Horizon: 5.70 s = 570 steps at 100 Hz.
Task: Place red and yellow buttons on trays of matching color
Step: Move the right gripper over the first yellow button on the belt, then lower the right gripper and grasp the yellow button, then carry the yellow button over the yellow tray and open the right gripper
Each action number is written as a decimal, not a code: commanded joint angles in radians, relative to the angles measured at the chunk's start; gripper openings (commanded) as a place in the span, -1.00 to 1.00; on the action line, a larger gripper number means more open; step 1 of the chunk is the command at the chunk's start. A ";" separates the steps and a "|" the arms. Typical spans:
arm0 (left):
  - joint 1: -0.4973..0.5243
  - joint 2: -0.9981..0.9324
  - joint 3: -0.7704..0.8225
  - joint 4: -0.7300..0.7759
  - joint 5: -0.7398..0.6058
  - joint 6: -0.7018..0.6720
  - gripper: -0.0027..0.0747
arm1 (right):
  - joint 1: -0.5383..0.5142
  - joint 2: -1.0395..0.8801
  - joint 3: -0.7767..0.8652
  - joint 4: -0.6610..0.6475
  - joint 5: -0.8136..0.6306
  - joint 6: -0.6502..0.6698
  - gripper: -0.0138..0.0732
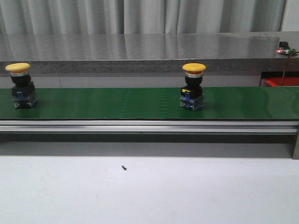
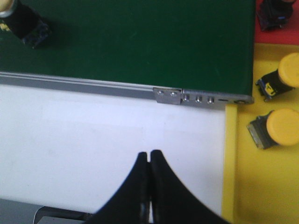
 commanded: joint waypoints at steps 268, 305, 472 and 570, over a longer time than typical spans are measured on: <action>-0.006 -0.007 -0.024 -0.015 -0.042 0.003 -0.98 | 0.230 0.700 -0.714 -0.247 0.206 0.287 -0.10; -0.006 -0.007 -0.024 -0.015 -0.042 0.003 -0.98 | 0.041 0.516 -0.594 -0.269 0.219 0.287 -0.10; -0.006 -0.007 -0.024 -0.015 -0.044 0.003 -0.98 | -0.537 0.768 -0.310 -0.048 -0.246 0.234 -0.10; -0.006 -0.007 -0.024 -0.015 -0.044 0.003 -0.98 | -0.507 0.501 -0.312 -0.046 -0.158 0.160 0.80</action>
